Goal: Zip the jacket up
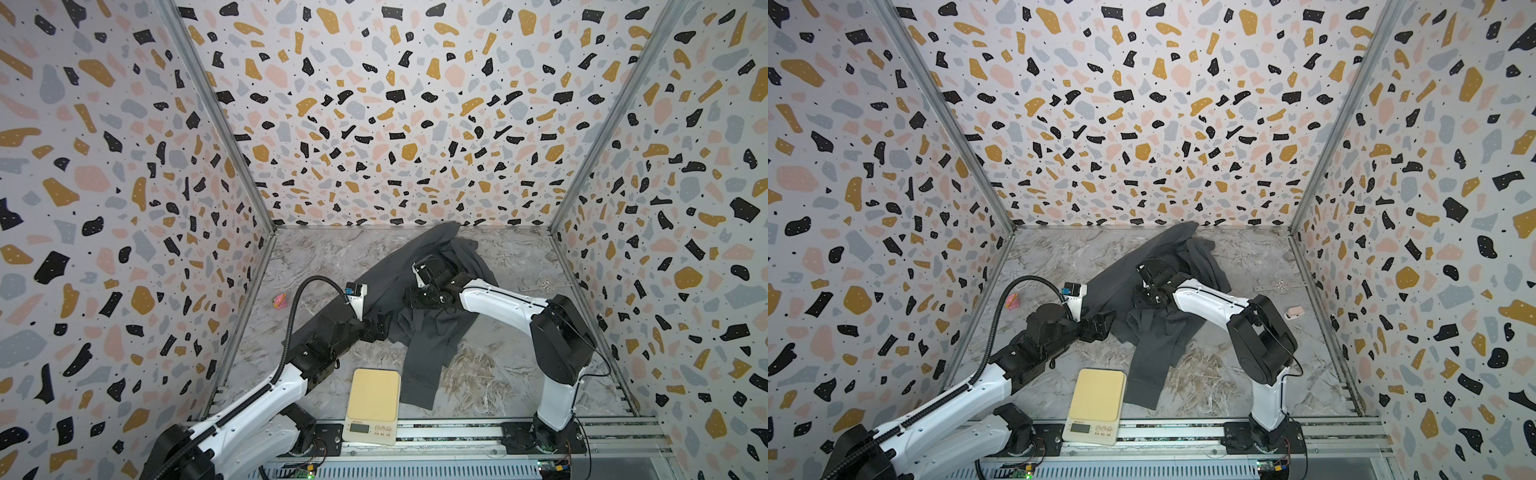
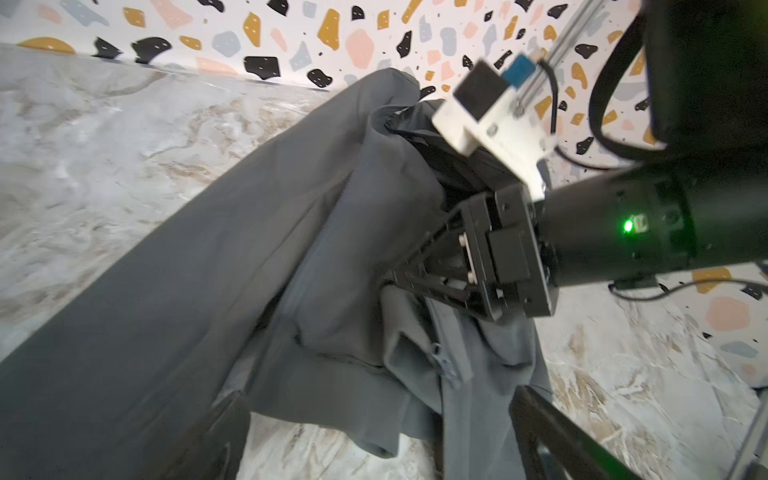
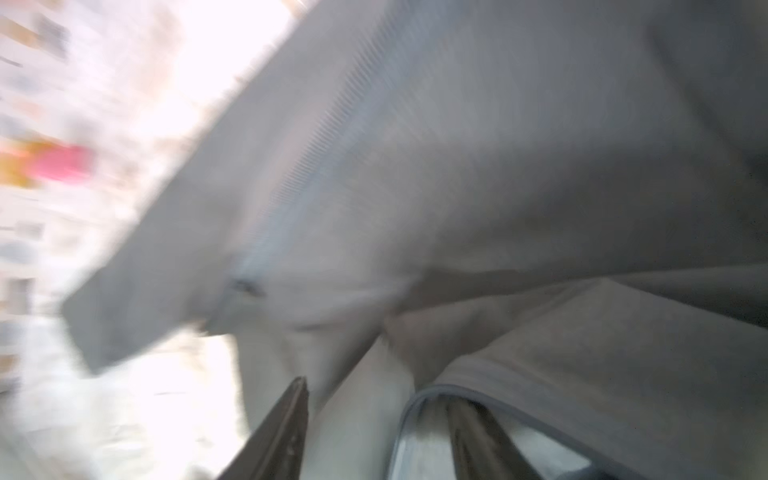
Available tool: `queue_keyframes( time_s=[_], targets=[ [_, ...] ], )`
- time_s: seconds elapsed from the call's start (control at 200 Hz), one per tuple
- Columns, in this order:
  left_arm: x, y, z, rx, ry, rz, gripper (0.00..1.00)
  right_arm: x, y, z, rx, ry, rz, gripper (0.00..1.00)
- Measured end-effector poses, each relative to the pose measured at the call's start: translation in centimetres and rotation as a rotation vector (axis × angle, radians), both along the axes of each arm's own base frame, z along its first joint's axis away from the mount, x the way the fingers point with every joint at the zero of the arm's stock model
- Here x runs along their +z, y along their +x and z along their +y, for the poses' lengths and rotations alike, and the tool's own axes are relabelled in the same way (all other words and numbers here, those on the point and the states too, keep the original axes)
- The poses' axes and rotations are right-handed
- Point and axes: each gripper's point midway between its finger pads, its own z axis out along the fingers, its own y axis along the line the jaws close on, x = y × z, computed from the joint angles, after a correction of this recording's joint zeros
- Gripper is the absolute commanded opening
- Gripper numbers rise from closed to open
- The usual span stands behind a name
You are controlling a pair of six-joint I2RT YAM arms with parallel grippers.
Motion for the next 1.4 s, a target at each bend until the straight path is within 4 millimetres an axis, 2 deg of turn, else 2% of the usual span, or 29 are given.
queue_keyframes(
  time_s=[0.075, 0.195, 0.265, 0.37, 0.501, 0.621, 0.721, 0.816, 0.881, 0.971, 1.081, 1.167, 1.247, 1.397],
  targets=[
    [-0.5, -0.2, -0.9, -0.021, -0.011, 0.02, 1.0, 2.9, 0.0, -0.8, -0.007, 0.065, -0.042, 0.6],
    [-2.4, -0.2, -2.3, -0.047, 0.008, 0.084, 1.0, 7.1, -0.6, -4.0, -0.047, 0.133, -0.123, 0.6],
    [-3.2, 0.1, -3.3, -0.062, 0.033, 0.12, 1.0, 8.6, -1.5, -6.3, -0.072, 0.152, -0.161, 0.59],
    [-3.0, 1.1, -5.1, -0.081, 0.043, 0.136, 1.0, 9.8, -3.3, -9.7, -0.1, 0.168, -0.211, 0.58],
    [-1.9, 2.5, -7.1, -0.11, 0.04, 0.128, 1.0, 9.0, -5.2, -12.9, -0.13, 0.161, -0.229, 0.56],
    [-0.9, 3.4, -8.8, -0.152, 0.079, 0.111, 1.0, 6.8, -6.4, -15.0, -0.16, 0.132, -0.202, 0.55],
    [-0.3, 3.1, -10.7, -0.208, 0.153, 0.084, 0.98, 5.4, -7.4, -16.6, -0.187, 0.112, -0.18, 0.55],
    [-0.4, 2.1, -12.3, -0.254, 0.254, 0.052, 0.97, 5.5, -7.7, -17.7, -0.208, 0.115, -0.195, 0.55],
    [-1.3, 1.4, -12.9, -0.274, 0.333, 0.045, 0.97, 6.0, -7.6, -18.1, -0.216, 0.122, -0.212, 0.55],
    [-3.7, 0.6, -12.9, -0.293, 0.458, 0.065, 0.95, 6.2, -7.6, -18.4, -0.219, 0.127, -0.22, 0.55],
    [-6.8, 0.4, -11.9, -0.278, 0.601, 0.103, 0.91, 5.2, -7.8, -18.6, -0.211, 0.116, -0.202, 0.55],
    [-8.8, 0.4, -11.2, -0.254, 0.694, 0.128, 0.83, 4.4, -8.1, -18.5, -0.2, 0.109, -0.184, 0.55],
    [-9.7, 0.6, -11.3, -0.242, 0.737, 0.135, 0.74, 3.9, -8.3, -18.5, -0.193, 0.106, -0.173, 0.55],
    [-10.5, 1.2, -12.8, -0.238, 0.732, 0.146, 0.63, 3.5, -8.4, -18.6, -0.192, 0.1, -0.169, 0.55]
  ],
)
